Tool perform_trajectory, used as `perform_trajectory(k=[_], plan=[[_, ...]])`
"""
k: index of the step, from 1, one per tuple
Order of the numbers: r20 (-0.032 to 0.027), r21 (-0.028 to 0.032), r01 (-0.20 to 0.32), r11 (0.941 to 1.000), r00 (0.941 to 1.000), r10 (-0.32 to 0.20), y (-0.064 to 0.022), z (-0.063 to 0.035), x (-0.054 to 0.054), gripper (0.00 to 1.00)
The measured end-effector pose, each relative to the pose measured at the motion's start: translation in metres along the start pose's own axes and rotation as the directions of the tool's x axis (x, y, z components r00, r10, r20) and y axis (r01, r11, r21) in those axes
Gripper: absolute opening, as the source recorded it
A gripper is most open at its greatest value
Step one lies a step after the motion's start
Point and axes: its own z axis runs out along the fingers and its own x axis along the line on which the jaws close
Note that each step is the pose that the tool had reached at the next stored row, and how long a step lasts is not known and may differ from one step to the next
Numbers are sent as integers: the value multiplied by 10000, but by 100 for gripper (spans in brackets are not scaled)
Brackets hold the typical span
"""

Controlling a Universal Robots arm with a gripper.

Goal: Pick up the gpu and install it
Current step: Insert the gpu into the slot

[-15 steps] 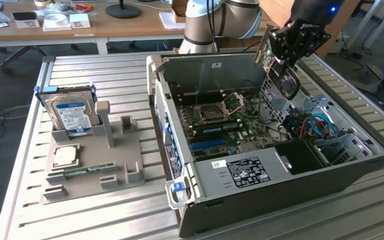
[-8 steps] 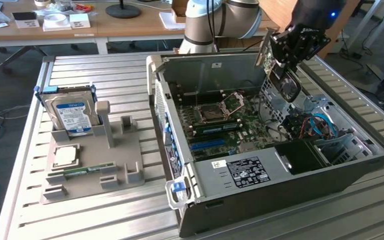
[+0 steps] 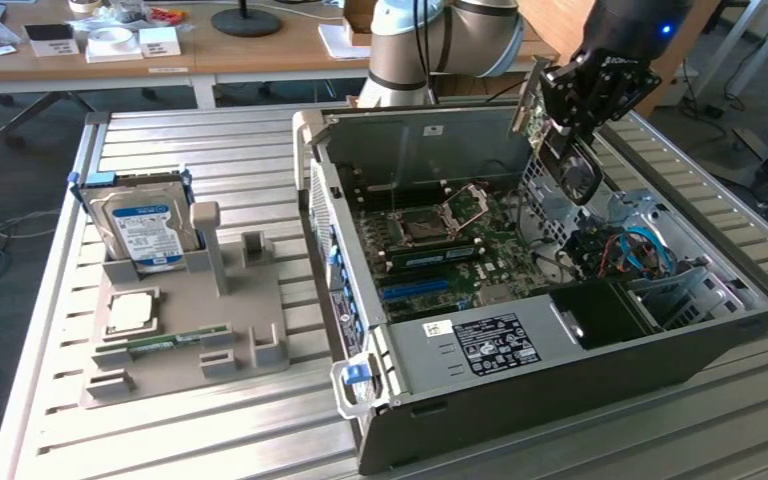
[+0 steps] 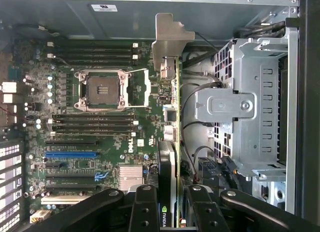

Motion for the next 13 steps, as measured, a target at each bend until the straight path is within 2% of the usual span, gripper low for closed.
perform_trajectory(k=[8, 13], plan=[[-3, -1, 38, 10000, 10000, -38, 0, 0, 0, 26], [-33, -11, 497, 9988, 9988, -497, 0, 0, 7, 26]])
